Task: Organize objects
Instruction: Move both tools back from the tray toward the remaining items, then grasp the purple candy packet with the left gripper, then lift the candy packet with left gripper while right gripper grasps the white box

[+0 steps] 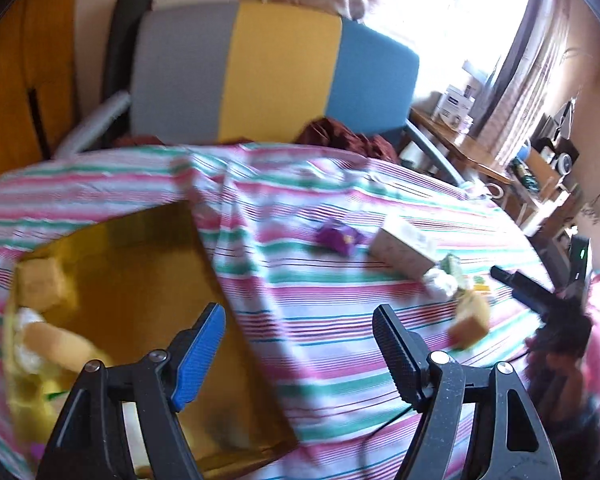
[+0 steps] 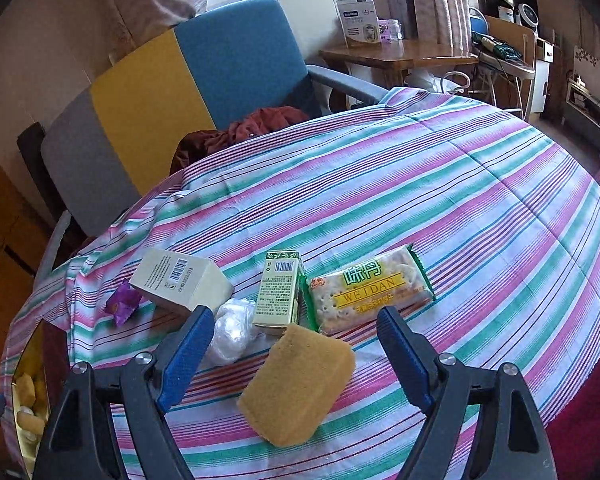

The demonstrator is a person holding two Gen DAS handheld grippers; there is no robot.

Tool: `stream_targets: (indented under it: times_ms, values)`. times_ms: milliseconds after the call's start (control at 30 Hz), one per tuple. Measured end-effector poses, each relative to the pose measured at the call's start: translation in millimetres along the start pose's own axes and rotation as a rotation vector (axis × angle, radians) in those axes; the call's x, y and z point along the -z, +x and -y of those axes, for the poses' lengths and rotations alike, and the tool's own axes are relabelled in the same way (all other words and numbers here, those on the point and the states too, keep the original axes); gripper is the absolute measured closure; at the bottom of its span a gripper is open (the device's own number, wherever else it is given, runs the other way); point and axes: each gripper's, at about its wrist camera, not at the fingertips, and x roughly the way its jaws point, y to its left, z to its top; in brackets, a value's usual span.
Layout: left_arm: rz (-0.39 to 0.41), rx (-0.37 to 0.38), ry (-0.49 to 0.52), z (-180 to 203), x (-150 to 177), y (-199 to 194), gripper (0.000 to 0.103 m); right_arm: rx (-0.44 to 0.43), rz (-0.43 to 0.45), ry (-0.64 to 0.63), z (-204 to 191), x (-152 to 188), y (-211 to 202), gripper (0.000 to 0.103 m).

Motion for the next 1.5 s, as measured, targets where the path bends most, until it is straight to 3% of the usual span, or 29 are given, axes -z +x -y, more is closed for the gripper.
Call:
stream_targets:
  times_ms: [233,500,800,967,1033,1100,1500]
  values:
    - [-0.077,0.021,-0.027,30.7,-25.6,57.6,0.029,-0.049,-0.003,0.005,-0.9,0.3,-0.8,0.018]
    - [-0.210,0.046,-0.186,27.3,-54.4,135.9,0.033,-0.102,-0.004,-0.005,-6.3,-0.2,-4.2,0.018]
    - [-0.252,0.029,-0.362,25.8,-80.8,192.8,0.040,-0.159,-0.022,0.013,-4.9,-0.6,-3.5,0.018]
    - [-0.275,0.006,-0.374,34.9,-83.1,215.1,0.043,-0.170,-0.030,0.020,-3.4,-0.6,-2.5,0.018]
    - [-0.281,-0.014,-0.356,36.7,-82.4,223.5,0.047,-0.171,-0.033,0.022,-2.4,-0.7,-1.8,0.018]
    - [-0.277,-0.033,-0.317,36.7,-81.3,228.6,0.061,-0.169,-0.038,0.024,-1.5,-0.7,-1.0,0.018]
    - [-0.211,-0.072,0.081,58.5,-33.2,194.1,0.066,-0.153,-0.045,0.009,-0.9,-0.9,1.1,0.018]
